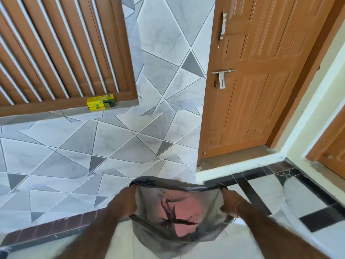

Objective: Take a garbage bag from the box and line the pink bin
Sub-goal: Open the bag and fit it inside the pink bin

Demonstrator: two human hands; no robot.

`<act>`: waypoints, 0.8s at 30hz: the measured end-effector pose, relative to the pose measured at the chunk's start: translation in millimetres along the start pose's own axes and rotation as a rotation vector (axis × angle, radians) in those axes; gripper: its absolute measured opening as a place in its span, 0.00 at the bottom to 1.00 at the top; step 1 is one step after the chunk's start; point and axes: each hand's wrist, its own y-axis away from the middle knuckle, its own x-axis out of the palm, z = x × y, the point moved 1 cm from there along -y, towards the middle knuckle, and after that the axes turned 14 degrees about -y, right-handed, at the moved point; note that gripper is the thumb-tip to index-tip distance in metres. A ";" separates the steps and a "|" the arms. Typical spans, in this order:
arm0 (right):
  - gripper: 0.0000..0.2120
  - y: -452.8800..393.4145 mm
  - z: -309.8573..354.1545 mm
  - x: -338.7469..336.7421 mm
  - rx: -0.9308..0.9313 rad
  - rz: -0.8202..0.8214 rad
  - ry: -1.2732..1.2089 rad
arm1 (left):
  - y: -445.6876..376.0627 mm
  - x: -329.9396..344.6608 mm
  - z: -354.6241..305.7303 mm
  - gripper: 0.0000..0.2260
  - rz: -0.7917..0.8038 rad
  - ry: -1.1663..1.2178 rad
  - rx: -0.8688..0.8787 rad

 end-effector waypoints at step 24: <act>0.24 -98.6 75.7 18.1 -0.179 -0.243 -0.227 | -86.3 38.5 48.4 0.28 -0.168 0.285 -0.388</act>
